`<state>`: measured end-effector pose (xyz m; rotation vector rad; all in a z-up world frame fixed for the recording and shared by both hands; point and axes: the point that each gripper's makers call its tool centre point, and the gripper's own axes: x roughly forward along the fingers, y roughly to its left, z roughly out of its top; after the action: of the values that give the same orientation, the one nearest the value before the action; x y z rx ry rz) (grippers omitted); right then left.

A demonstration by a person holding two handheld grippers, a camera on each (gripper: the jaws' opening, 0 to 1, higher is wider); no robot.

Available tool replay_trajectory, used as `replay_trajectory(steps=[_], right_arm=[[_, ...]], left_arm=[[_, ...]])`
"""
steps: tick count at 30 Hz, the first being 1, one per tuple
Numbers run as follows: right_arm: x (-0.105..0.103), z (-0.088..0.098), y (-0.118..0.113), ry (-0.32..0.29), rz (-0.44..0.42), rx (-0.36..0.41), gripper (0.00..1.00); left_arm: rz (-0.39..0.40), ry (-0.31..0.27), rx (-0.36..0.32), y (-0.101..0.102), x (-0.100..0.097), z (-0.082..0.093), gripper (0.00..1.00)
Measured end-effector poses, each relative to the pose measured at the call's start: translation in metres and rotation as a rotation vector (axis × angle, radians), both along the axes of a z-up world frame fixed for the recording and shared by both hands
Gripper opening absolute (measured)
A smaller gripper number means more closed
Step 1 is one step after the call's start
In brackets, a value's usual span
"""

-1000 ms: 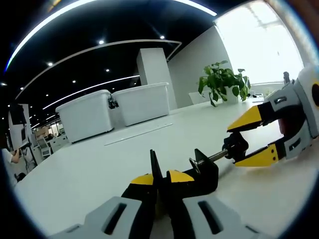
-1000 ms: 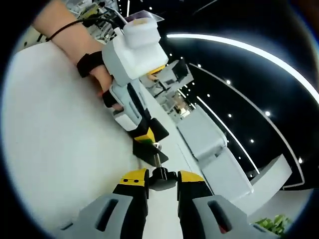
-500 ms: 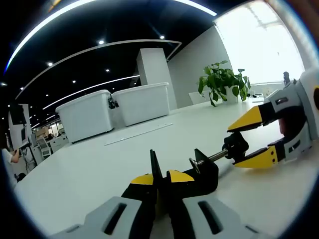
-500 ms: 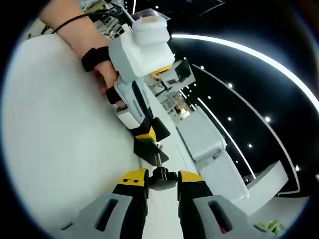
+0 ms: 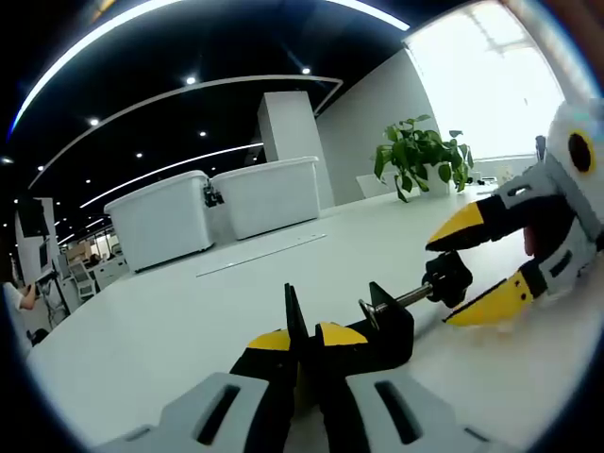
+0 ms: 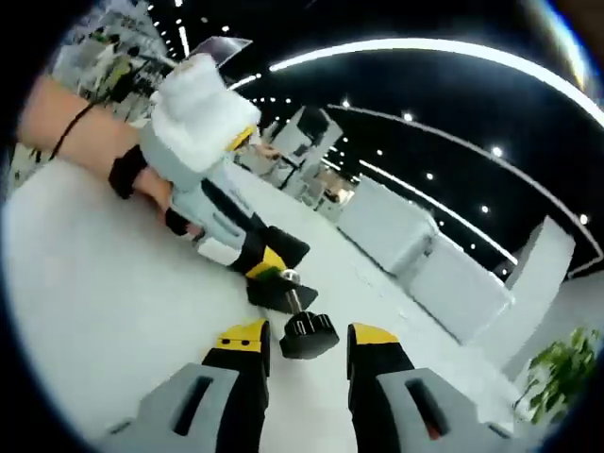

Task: Clamp the fixed fixture on the desktop, loosen the retaining clip, secure it to the edge of the desk, and tighten the retaining clip.

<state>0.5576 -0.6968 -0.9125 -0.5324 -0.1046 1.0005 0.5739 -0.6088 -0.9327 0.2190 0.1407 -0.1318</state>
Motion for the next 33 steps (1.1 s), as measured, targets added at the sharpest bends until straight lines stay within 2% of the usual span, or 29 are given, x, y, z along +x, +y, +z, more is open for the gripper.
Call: replay_trajectory(steps=[2, 3, 4, 6, 7, 9, 10, 13, 18, 23, 25, 30, 33], right_arm=[[0.002, 0.003, -0.001, 0.143, 0.002, 0.107, 0.3], [0.003, 0.006, -0.001, 0.237, 0.011, 0.174, 0.3], [0.002, 0.007, -0.001, 0.284, 0.019, 0.209, 0.3], [0.001, 0.009, -0.001, 0.416, 0.035, 0.297, 0.3], [0.007, 0.005, 0.0, 0.465, 0.03, 0.321, 0.3], [0.012, 0.003, -0.001, 0.515, 0.016, 0.354, 0.29], [0.015, 0.002, -0.002, 0.521, 0.011, 0.354, 0.28], [0.011, -0.001, -0.003, 0.572, 0.011, 0.37, 0.26], [0.014, -0.003, 0.0, 0.57, 0.0, 0.355, 0.24], [0.006, -0.003, -0.002, 0.57, 0.002, 0.362, 0.23], [0.013, -0.002, 0.0, 0.568, 0.002, 0.358, 0.23], [0.01, 0.0, 0.0, 0.497, 0.008, 0.317, 0.22], [0.013, 0.002, 0.001, 0.417, 0.015, 0.271, 0.22]], left_arm=[[-0.001, 0.0, 0.0, 0.0, 0.0, 0.0, 0.08], [-0.002, 0.0, 0.0, 0.0, -0.001, 0.0, 0.08], [-0.002, 0.0, 0.0, -0.001, -0.001, 0.0, 0.08], [-0.003, 0.0, -0.001, -0.001, -0.001, 0.0, 0.08], [-0.004, 0.0, -0.001, -0.001, -0.001, 0.0, 0.08], [-0.005, 0.0, -0.001, -0.002, -0.002, 0.0, 0.08], [-0.005, 0.0, -0.001, -0.002, -0.002, 0.0, 0.08], [-0.005, 0.0, -0.001, -0.002, -0.002, 0.001, 0.08], [-0.006, 0.0, 0.0, -0.002, -0.001, 0.001, 0.08], [-0.006, 0.0, 0.0, -0.001, 0.0, 0.0, 0.08], [-0.006, 0.0, 0.0, -0.001, 0.0, 0.0, 0.08], [-0.005, 0.0, 0.0, -0.001, 0.0, 0.001, 0.08], [-0.005, 0.0, 0.0, -0.001, 0.0, 0.001, 0.08]])
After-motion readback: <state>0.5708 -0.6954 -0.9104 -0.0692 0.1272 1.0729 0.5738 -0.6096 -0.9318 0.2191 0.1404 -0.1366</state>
